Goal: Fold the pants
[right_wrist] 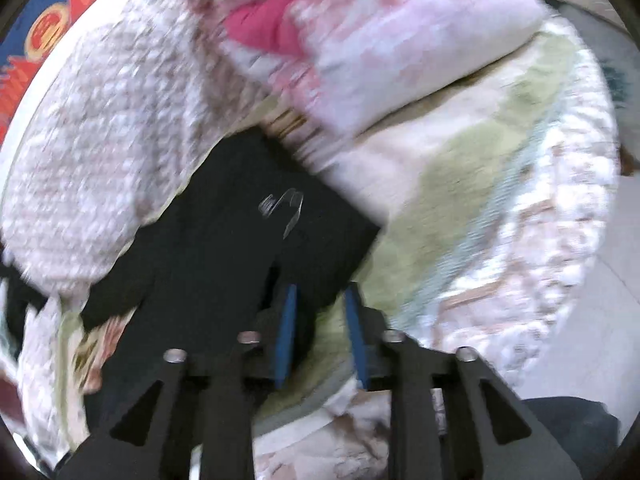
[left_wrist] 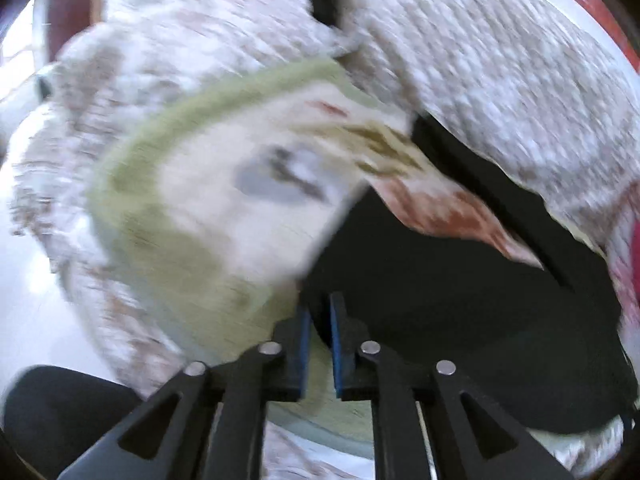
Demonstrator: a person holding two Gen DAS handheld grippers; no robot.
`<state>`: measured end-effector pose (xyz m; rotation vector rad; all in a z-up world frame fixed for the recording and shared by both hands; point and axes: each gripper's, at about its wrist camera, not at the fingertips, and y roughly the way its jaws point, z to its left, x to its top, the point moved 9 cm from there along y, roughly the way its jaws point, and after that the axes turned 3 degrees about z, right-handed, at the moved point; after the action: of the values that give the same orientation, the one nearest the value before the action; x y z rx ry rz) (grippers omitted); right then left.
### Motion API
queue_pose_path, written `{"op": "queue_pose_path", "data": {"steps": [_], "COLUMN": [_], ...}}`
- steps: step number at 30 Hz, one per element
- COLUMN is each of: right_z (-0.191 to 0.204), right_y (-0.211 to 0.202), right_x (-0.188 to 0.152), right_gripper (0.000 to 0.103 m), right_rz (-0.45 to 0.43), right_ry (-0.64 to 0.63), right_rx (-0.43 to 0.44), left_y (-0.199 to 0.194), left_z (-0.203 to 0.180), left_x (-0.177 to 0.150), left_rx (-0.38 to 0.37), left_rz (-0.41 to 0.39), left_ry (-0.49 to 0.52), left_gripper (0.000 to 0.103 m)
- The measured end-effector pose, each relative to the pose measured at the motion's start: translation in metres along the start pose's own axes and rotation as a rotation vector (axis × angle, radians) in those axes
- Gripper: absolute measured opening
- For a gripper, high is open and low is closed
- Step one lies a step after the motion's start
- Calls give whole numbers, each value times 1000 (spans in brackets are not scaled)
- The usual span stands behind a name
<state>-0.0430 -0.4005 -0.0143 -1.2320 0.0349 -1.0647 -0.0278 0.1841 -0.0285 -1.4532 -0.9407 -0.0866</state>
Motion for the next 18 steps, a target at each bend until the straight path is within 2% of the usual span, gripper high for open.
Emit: {"op": "queue_pose_path", "data": {"steps": [2, 4, 5, 7, 9, 11, 12, 14, 16, 18], "right_z": [-7, -1, 8, 39, 69, 84, 86, 78, 74, 70], "right_y": [-9, -12, -9, 4, 18, 35, 50, 66, 62, 59], "right_x": [9, 16, 15, 5, -11, -28, -41, -56, -56, -54], "right_gripper": [28, 28, 28, 28, 28, 28, 28, 28, 28, 28], "right_rz": [-56, -82, -68, -5, 48, 106, 163, 237, 210, 208], "right_ry": [21, -3, -41, -169, -311, -412, -473, -518, -547, -530], "right_rx": [-30, -33, -7, 64, 95, 90, 47, -7, -8, -3], "left_y": [-8, -9, -8, -6, -1, 4, 8, 19, 33, 29], "left_z": [6, -6, -18, -48, -84, -119, -132, -146, -150, -153], "left_x": [12, 18, 18, 16, 7, -10, -19, -37, -52, -52], "left_rx": [13, -39, -81, -162, -265, -341, -357, -345, -315, -307], "left_rz": [-44, -45, -34, -7, 40, 89, 102, 149, 185, 147], "left_ry": [-16, 9, 27, 88, 158, 230, 274, 332, 388, 430], "left_gripper": [16, 22, 26, 26, 26, 26, 26, 26, 26, 26]}}
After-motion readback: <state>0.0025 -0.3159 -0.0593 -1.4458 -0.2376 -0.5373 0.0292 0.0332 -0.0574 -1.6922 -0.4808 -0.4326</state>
